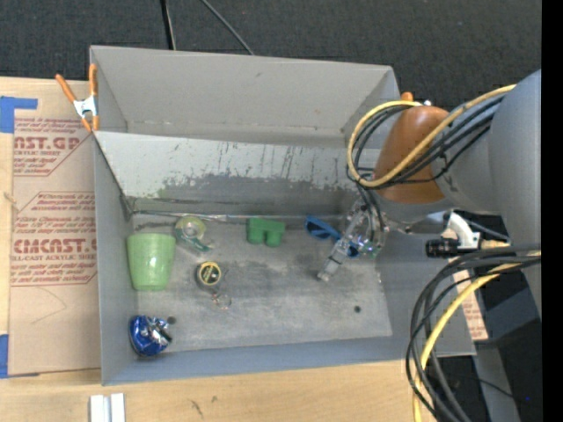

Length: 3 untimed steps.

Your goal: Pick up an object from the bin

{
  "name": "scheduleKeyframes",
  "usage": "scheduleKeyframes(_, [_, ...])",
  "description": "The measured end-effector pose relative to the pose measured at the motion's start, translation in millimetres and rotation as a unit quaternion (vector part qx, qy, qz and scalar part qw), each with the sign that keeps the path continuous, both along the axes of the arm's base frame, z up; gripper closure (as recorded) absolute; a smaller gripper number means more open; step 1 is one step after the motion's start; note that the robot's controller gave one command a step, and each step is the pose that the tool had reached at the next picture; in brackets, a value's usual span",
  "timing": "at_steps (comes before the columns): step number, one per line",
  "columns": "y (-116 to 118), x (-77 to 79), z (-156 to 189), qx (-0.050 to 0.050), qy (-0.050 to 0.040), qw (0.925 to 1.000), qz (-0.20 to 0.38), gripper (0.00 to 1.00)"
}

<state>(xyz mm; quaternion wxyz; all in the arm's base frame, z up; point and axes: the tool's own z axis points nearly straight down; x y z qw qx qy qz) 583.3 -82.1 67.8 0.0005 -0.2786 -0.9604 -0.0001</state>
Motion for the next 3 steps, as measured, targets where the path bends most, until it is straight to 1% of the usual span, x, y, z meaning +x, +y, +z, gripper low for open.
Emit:
scheduleKeyframes(1, [0, 0.4, 0, 0.0, -0.0005, 1.0, 0.0, 1.0])
scheduleKeyframes(2, [0, 1.4, 29, 0.0, -0.0026, 1.0, 0.001, 1.0])
scheduleKeyframes(3, [1, 3.1, 91, 0.0, -0.0044, 1.0, 0.001, 1.0])
